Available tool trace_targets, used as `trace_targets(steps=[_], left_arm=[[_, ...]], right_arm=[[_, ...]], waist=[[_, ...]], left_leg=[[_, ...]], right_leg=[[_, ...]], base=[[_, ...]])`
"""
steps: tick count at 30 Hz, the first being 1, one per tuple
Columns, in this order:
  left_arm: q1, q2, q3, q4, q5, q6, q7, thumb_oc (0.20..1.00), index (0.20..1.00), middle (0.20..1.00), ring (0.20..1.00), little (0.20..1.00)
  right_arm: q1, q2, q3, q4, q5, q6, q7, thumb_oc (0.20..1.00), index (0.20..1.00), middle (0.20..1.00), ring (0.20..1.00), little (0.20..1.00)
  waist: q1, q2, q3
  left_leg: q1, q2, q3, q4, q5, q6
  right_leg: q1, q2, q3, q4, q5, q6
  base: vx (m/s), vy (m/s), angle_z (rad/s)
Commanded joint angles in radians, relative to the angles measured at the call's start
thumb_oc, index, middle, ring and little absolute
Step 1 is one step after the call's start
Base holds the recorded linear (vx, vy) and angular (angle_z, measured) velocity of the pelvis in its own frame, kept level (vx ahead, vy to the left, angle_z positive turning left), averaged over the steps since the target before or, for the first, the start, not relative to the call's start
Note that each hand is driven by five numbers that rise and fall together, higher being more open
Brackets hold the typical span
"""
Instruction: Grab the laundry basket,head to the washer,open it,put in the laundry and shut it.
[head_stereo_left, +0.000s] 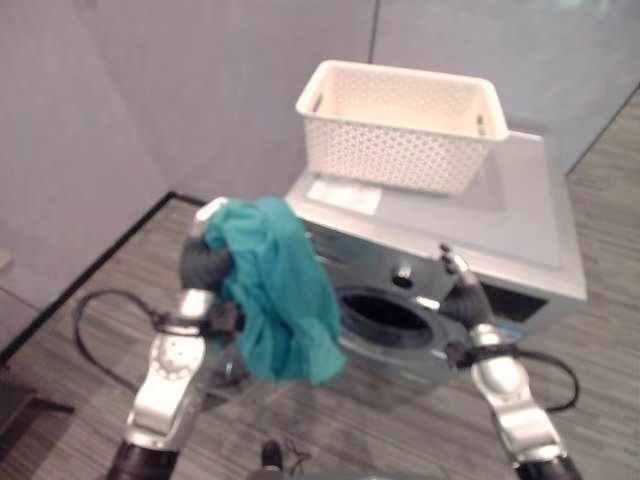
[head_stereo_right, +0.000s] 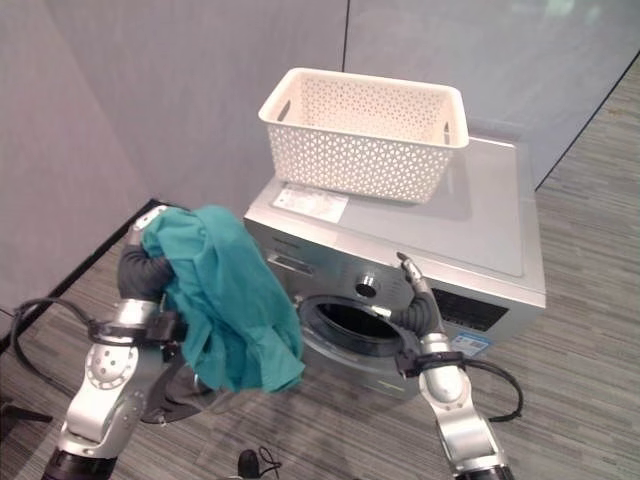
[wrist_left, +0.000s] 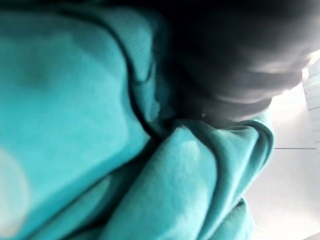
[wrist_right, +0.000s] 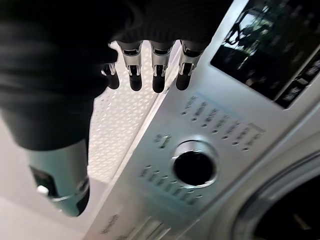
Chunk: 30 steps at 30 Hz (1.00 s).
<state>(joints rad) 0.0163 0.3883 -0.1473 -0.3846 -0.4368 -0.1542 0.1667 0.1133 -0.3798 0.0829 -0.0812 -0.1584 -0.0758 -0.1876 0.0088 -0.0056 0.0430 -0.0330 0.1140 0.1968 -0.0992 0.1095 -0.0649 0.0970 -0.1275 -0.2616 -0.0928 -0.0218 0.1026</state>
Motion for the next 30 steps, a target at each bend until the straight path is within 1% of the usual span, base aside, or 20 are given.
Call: trace_targets(steps=[1, 3, 4, 5, 6, 7, 8, 9, 10, 12, 14, 15, 17, 18, 23, 30], left_arm=[[-0.01, 0.026, 0.0, -0.015, -0.092, -0.049, -0.057, 0.2, 0.2, 0.2, 0.2, 0.2], [0.039, 0.036, -0.003, -0.016, -0.105, -0.044, -0.084, 0.2, 0.2, 0.2, 0.2, 0.2], [0.04, 0.036, -0.003, -0.017, -0.105, -0.044, -0.085, 0.2, 0.2, 0.2, 0.2, 0.2], [0.083, 0.044, -0.005, -0.017, -0.124, -0.042, -0.101, 0.2, 0.2, 0.2, 0.2, 0.2], [0.084, 0.044, -0.004, -0.018, -0.125, -0.042, -0.102, 0.2, 0.2, 0.2, 0.2, 0.2], [0.127, 0.054, -0.008, -0.014, -0.133, -0.041, -0.122, 0.2, 0.2, 0.2, 0.2, 0.2], [0.155, 0.061, -0.005, -0.005, -0.139, -0.038, -0.136, 0.2, 0.2, 0.2, 0.2, 0.2], [0.155, 0.061, -0.005, -0.005, -0.139, -0.038, -0.136, 0.2, 0.2, 0.2, 0.2, 0.2], [0.191, 0.059, -0.015, 0.035, -0.149, -0.035, -0.148, 0.2, 0.2, 0.2, 0.2, 0.2], [0.201, 0.057, -0.02, 0.054, -0.152, -0.033, -0.153, 0.2, 0.2, 0.2, 0.2, 0.2], [0.208, 0.052, -0.026, 0.095, -0.151, -0.034, -0.156, 0.2, 0.2, 0.2, 0.2, 0.2], [0.21, 0.054, -0.033, 0.128, -0.132, -0.033, -0.162, 0.2, 0.2, 0.2, 0.2, 0.2], [0.211, 0.047, -0.039, 0.155, -0.131, -0.031, -0.167, 0.2, 0.2, 0.2, 0.2, 0.2], [0.211, 0.038, -0.054, 0.205, -0.124, -0.026, -0.171, 0.2, 0.2, 0.2, 0.2, 0.2], [0.187, 0.01, -0.113, 0.372, -0.11, -0.007, -0.183, 0.2, 0.2, 0.2, 0.2, 0.2], [0.134, -0.027, -0.167, 0.471, -0.104, -0.004, -0.172, 0.2, 0.2, 0.2, 0.2, 0.2]], right_arm=[[0.042, 0.025, -0.063, 0.108, -0.023, 0.009, -0.055, 1.0, 1.0, 1.0, 1.0, 1.0], [0.078, 0.02, -0.068, 0.183, -0.048, 0.017, -0.071, 1.0, 1.0, 1.0, 1.0, 1.0], [0.077, 0.02, -0.067, 0.185, -0.049, 0.015, -0.072, 1.0, 1.0, 1.0, 1.0, 1.0], [0.094, 0.024, -0.064, 0.256, -0.056, 0.019, -0.086, 1.0, 1.0, 1.0, 1.0, 1.0], [0.093, 0.024, -0.063, 0.259, -0.056, 0.017, -0.088, 1.0, 1.0, 1.0, 1.0, 1.0], [0.101, 0.035, -0.056, 0.343, -0.03, 0.017, -0.09, 1.0, 1.0, 1.0, 1.0, 1.0], [0.105, 0.039, -0.051, 0.385, -0.016, 0.013, -0.089, 1.0, 1.0, 1.0, 1.0, 1.0], [0.105, 0.039, -0.051, 0.385, -0.016, 0.013, -0.089, 1.0, 1.0, 1.0, 1.0, 1.0], [0.108, 0.051, -0.042, 0.464, 0.016, 0.009, -0.08, 1.0, 1.0, 1.0, 1.0, 1.0], [0.103, 0.057, -0.029, 0.507, 0.03, 0.005, -0.076, 1.0, 1.0, 1.0, 1.0, 1.0], [0.093, 0.083, -0.016, 0.608, 0.094, 0.004, -0.062, 1.0, 1.0, 1.0, 1.0, 1.0], [0.077, 0.102, -0.013, 0.688, 0.166, 0.0, -0.047, 1.0, 1.0, 1.0, 1.0, 1.0], [0.068, 0.112, -0.006, 0.723, 0.193, -0.003, -0.037, 1.0, 1.0, 1.0, 1.0, 1.0], [0.054, 0.129, 0.003, 0.777, 0.238, -0.002, -0.025, 1.0, 1.0, 1.0, 1.0, 1.0], [0.009, 0.146, 0.057, 0.816, 0.272, -0.006, 0.005, 1.0, 1.0, 1.0, 1.0, 1.0], [-0.014, 0.162, 0.103, 0.834, 0.284, -0.002, 0.021, 1.0, 1.0, 1.0, 1.0, 1.0]], waist=[[-0.007, 0.022, 0.018], [-0.01, 0.03, 0.023], [-0.01, 0.03, 0.022], [-0.01, 0.037, 0.03], [-0.01, 0.037, 0.029], [-0.008, 0.042, 0.037], [-0.007, 0.043, 0.04], [-0.007, 0.043, 0.04], [-0.004, 0.045, 0.046], [-0.003, 0.045, 0.048], [0.0, 0.044, 0.048], [0.004, 0.04, 0.048], [0.004, 0.038, 0.047], [0.008, 0.033, 0.046], [0.011, 0.021, 0.043], [0.007, 0.01, 0.043]], left_leg=[[0.029, 0.012, -0.028, 0.016, -0.075, 0.051], [0.033, 0.013, -0.026, 0.019, -0.081, 0.048], [0.032, 0.012, -0.025, 0.017, -0.076, 0.049], [0.034, 0.015, -0.023, 0.02, -0.079, 0.047], [0.032, 0.015, -0.022, 0.017, -0.074, 0.048], [0.034, 0.018, -0.02, 0.02, -0.078, 0.044], [0.036, 0.019, -0.019, 0.021, -0.077, 0.043], [0.036, 0.019, -0.019, 0.021, -0.077, 0.043], [0.035, 0.021, -0.017, 0.022, -0.073, 0.04], [0.033, 0.023, -0.016, 0.022, -0.071, 0.039], [0.027, 0.025, -0.017, 0.02, -0.067, 0.035], [0.021, 0.025, -0.021, 0.019, -0.062, 0.032], [0.017, 0.024, -0.024, 0.017, -0.061, 0.03], [0.011, 0.023, -0.029, 0.015, -0.058, 0.028], [-0.005, 0.022, -0.035, 0.012, -0.054, 0.025], [-0.02, 0.02, -0.029, 0.012, -0.056, 0.025]], right_leg=[[0.033, 0.004, -0.074, 0.01, -0.056, -0.007], [0.035, 0.003, -0.072, 0.011, -0.06, -0.006], [0.032, 0.003, -0.072, 0.01, -0.057, -0.006], [0.034, 0.002, -0.071, 0.011, -0.061, -0.006], [0.032, 0.002, -0.071, 0.01, -0.057, -0.007], [0.035, 0.003, -0.072, 0.011, -0.062, -0.007], [0.036, 0.004, -0.07, 0.01, -0.063, -0.008], [0.036, 0.004, -0.07, 0.01, -0.063, -0.008], [0.035, 0.006, -0.069, 0.01, -0.064, -0.008], [0.033, 0.006, -0.069, 0.009, -0.064, -0.009], [0.03, 0.008, -0.075, 0.008, -0.065, -0.01], [0.03, 0.009, -0.081, 0.006, -0.065, -0.01], [0.029, 0.009, -0.087, 0.006, -0.065, -0.01], [0.029, 0.01, -0.093, 0.006, -0.063, -0.009], [0.02, 0.008, -0.102, 0.006, -0.058, -0.006], [0.003, 0.004, -0.106, 0.006, -0.053, -0.002]], base=[[0.0, 0.0, 0.0], [0.0, 0.0, 0.0], [0.0, 0.0, 0.0], [-0.03, -0.008, -0.01], [0.0, 0.0, 0.0], [0.0, 0.0, 0.0], [0.0, 0.0, 0.0], [0.0, 0.0, 0.0], [0.0, 0.0, 0.0], [0.0, 0.0, 0.0], [-0.01, -0.027, -0.04], [0.0, 0.0, 0.0], [0.0, -0.015, 0.1], [0.0, -0.013, 0.16], [0.0, -0.002, 0.0], [0.0, 0.001, 0.0]])
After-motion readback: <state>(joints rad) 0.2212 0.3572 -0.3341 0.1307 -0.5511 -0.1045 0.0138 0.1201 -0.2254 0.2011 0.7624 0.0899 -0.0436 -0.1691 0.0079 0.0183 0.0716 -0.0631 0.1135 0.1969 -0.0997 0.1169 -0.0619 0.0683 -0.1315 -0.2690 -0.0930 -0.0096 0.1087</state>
